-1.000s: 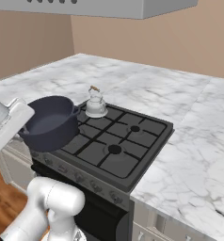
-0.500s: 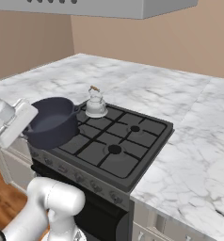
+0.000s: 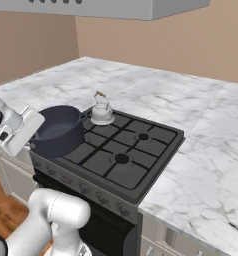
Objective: Pick the kettle from the cabinet and place it on a stove burner. Then pick the pot from the counter and place it on another stove burner. Finally, turn both burners on.
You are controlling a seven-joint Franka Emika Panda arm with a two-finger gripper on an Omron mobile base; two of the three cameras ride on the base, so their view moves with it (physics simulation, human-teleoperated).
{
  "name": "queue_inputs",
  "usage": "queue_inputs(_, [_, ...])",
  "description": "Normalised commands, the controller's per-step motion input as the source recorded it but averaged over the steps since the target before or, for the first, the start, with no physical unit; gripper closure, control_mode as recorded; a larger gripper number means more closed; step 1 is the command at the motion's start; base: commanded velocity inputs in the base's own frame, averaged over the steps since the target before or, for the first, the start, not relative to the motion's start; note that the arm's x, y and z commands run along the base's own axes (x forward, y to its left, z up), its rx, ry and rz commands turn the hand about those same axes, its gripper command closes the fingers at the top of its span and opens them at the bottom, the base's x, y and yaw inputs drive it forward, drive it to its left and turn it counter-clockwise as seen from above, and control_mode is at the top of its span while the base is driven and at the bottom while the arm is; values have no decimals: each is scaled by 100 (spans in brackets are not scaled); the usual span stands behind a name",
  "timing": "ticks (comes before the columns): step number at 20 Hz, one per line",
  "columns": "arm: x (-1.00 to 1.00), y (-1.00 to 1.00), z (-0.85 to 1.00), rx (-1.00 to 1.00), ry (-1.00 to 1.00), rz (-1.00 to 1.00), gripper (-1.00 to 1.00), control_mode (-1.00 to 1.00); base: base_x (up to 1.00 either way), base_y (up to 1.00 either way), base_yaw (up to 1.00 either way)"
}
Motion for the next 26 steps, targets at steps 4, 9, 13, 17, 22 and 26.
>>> queue_inputs(4, [25,0,-3,0,0,0,100,-100,0,0,0])
queue_inputs(9, [34,0,-20,1,0,0,100,-100,0,0,0])
queue_inputs(13, [24,0,-26,3,0,0,100,-100,0,0,0])
queue_inputs(17, [18,0,-25,3,-2,0,100,-100,0,0,0])
queue_inputs(22, [14,0,-15,2,-5,0,100,-100,0,0,0])
queue_inputs(26, [14,0,-13,0,-4,0,100,-100,0,0,0])
